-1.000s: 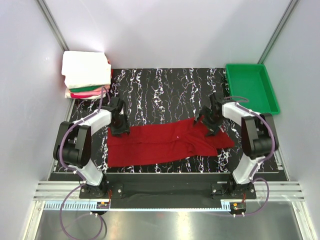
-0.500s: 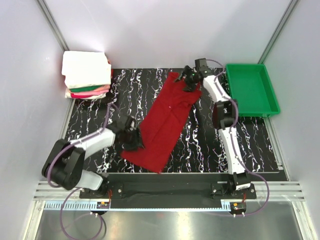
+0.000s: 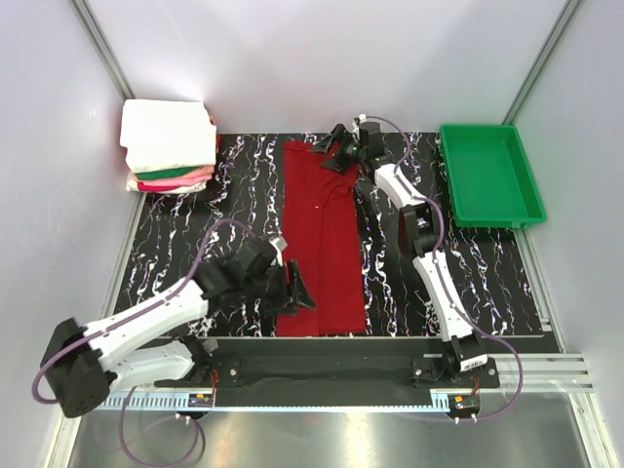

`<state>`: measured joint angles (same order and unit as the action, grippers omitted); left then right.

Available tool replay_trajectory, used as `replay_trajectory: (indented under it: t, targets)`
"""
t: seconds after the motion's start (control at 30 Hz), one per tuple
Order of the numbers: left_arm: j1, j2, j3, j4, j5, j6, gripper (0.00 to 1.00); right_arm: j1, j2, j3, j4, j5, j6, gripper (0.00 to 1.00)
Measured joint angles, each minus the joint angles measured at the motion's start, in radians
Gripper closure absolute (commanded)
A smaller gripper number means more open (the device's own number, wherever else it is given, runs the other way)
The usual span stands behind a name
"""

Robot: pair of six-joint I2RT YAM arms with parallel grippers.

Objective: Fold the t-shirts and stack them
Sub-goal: Fold the tshirt

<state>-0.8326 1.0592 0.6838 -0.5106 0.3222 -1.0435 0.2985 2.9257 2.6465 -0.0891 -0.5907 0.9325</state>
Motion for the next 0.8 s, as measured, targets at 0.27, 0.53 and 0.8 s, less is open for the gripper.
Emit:
replay_trajectory:
  t: [0.27,0.53,0.8]
  targets:
    - [0.000,-0.165,0.048,-0.140,-0.158,0.020,0.31,-0.029,-0.166,-0.195,0.043,-0.061,-0.014,0.04]
    - [0.001,-0.169,0.057,-0.229,-0.306,0.072,0.30,-0.080,-0.935,-0.917,-0.027,0.009,-0.179,0.00]
    - [0.012,-0.145,-0.048,-0.174,-0.332,0.074,0.30,0.041,-1.652,-1.663,-0.204,0.209,-0.242,0.11]
